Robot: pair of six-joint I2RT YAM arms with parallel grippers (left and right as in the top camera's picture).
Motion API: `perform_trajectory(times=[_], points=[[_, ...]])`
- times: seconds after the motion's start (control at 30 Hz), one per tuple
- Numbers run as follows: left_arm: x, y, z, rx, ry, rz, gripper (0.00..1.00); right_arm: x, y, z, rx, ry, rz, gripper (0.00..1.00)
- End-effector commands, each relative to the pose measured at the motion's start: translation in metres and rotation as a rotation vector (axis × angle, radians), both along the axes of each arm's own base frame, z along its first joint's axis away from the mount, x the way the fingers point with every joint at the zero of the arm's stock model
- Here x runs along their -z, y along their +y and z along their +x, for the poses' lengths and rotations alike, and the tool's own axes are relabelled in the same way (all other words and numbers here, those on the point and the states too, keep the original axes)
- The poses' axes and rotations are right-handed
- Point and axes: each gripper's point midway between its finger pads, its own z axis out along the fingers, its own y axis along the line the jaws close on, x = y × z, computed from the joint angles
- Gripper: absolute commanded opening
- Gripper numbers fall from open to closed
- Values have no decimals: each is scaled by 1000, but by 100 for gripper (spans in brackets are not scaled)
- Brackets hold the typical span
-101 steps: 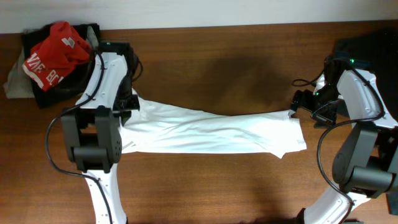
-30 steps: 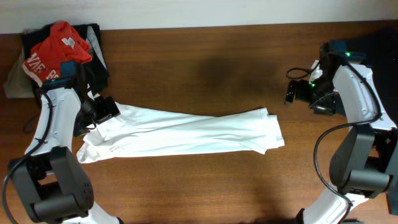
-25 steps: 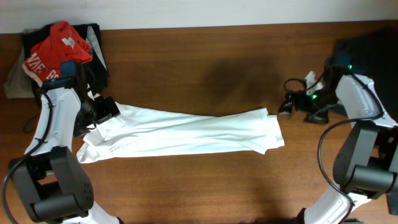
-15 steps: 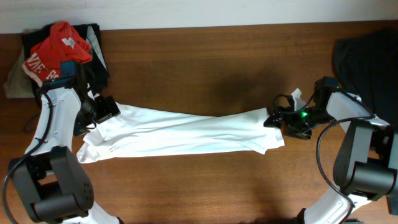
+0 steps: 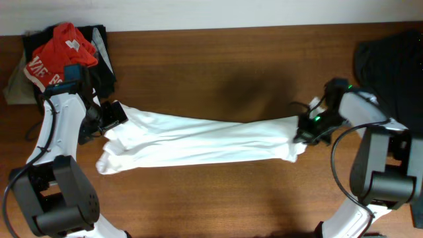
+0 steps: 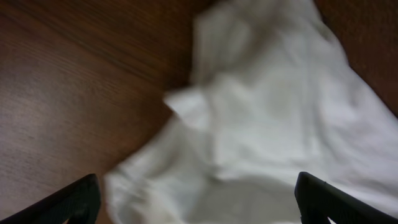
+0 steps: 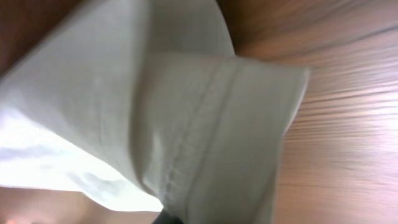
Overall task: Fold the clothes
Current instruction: 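Grasp the right end of the white strip with the right gripper, then fold the right end leftward over the strip's middle and release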
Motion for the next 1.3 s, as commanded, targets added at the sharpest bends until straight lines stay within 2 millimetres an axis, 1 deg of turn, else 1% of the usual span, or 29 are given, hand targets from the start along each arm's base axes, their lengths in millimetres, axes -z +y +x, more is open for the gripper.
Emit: perform_trajectory(times=[0.0,0.03,0.07,0.1,0.13,0.17,0.2,0.23,0.33,0.37,0.47,0.5,0.67,0.73,0.83,0.87,0.9,0.97,1.0,1.03,1.1,1.17,1.23,1.27], points=[[-5,1,3,-3,-18,-4,99,-49,-56,24,49,-40,-214,4],[-5,1,3,-3,-18,-4,99,-64,-61,28,51,-54,-232,4],[-5,1,3,-3,-18,-4,99,-81,-60,33,49,-76,-237,4],[-5,1,4,-3,-21,-3,99,-96,-54,38,31,-98,-242,4],[-5,1,4,-3,-23,-3,99,-103,-46,40,7,-111,-242,4],[-5,1,5,-3,-26,-2,99,-104,-35,42,-21,-117,-238,4],[-5,1,5,-3,-27,-2,99,-103,-21,43,-58,-118,-230,4],[-5,1,5,-3,-27,-2,99,-100,2,44,-113,-125,-214,4],[-5,1,5,-3,-27,-2,99,-100,50,49,-212,-162,-199,4],[-5,1,5,-3,-26,-2,99,-99,71,48,-269,-176,-195,4],[-5,1,4,-3,-24,-3,99,-94,106,42,-363,-181,-187,4],[-5,1,4,-3,-24,-3,99,-89,124,37,-413,-177,-184,4],[-5,1,4,-3,-24,-3,99,-73,170,24,-540,-199,-171,4],[-5,1,4,-3,-24,-3,99,-68,183,20,-568,-214,-167,5],[-5,1,4,-3,-24,-3,99,-58,197,19,-577,-239,-158,10],[-5,1,4,-3,-23,-3,99,-56,203,17,-579,-245,-141,15],[-5,1,3,-3,-21,-4,99,-55,209,15,-586,-249,-118,24],[-5,1,4,-3,-21,-4,99,-55,215,12,-595,-249,-97,29],[-5,1,4,-3,-21,-3,99,-56,220,10,-602,-247,-78,29],[-5,1,3,-3,-21,-4,99,-57,223,8,-605,-247,-64,25],[-5,1,3,-3,-21,-4,99,-58,228,5,-607,-241,-36,24],[-5,1,3,-3,-20,-4,99,-61,223,8,-596,-240,-42,25],[-5,1,3,-3,-20,-4,99,-67,206,16,-556,-229,-68,30],[-5,1,3,-3,-20,-4,99,-71,194,21,-524,-219,-76,35]])
